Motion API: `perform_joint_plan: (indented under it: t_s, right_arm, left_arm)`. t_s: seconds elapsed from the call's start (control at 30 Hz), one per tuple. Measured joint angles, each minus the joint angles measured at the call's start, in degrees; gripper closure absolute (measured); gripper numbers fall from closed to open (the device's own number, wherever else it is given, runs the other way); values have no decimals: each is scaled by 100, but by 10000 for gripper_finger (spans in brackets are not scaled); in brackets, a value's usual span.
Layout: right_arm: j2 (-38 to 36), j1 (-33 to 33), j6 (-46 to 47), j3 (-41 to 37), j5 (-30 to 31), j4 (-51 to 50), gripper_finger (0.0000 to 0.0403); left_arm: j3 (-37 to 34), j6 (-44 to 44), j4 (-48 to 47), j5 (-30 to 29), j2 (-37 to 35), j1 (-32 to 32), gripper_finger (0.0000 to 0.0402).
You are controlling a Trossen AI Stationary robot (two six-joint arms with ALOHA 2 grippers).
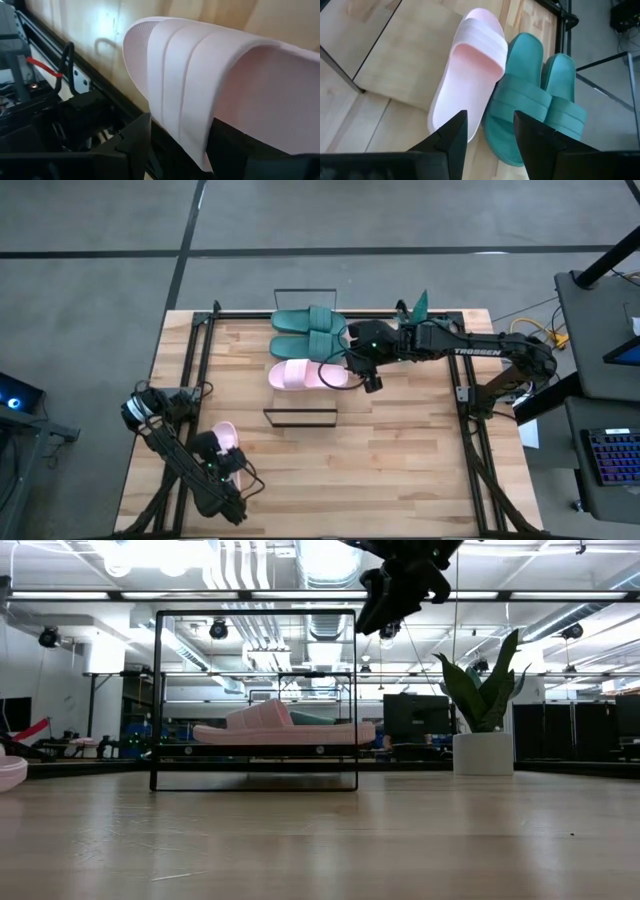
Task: Pick and place slides into the shelf
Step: Put the pink slides on the shelf
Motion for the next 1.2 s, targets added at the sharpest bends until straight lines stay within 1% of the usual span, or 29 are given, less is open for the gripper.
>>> perform_joint_plan:
  t_s: [0.1,0.17,0.23,0.37,0.4,0.5,0.57,0.7,0.9,1.0,1.1,1.2]
  right_arm:
    - [0,0,0,-39,4,-3,252]
    - [0,0,0,-41,4,-1,252]
    - [0,0,0,-41,6,3,252]
    - [0,0,61,-41,11,26,252]
    - [0,0,63,-41,11,54,252]
    - [0,36,57,-41,12,206,252]
    - [-2,74,15,-41,11,405,252]
    - [-4,178,-208,-35,11,804,252]
    - [-7,441,-644,-26,12,1234,252]
    - [-7,620,-953,-26,11,1477,252]
    - [-7,867,-1415,-25,-41,1736,252]
    - [-9,1139,-1943,-26,-410,1989,253]
  left_arm:
    - [-81,0,2,-63,0,0,247]
    - [-121,62,10,-72,0,0,260]
    - [-140,219,47,-21,0,0,288]
    - [-153,337,129,179,-61,15,376]
    - [-153,335,133,267,-112,24,388]
    - [-153,327,120,599,-377,35,395]
    - [-153,244,81,701,-643,42,398]
    - [-90,-117,-279,765,-1399,122,400]
    - [65,-1027,-266,791,-2752,274,400]
    - [88,-1466,-267,787,-3302,342,401]
    - [88,-1697,-265,847,-3754,423,401]
    - [88,-1884,-269,1043,-4113,620,401]
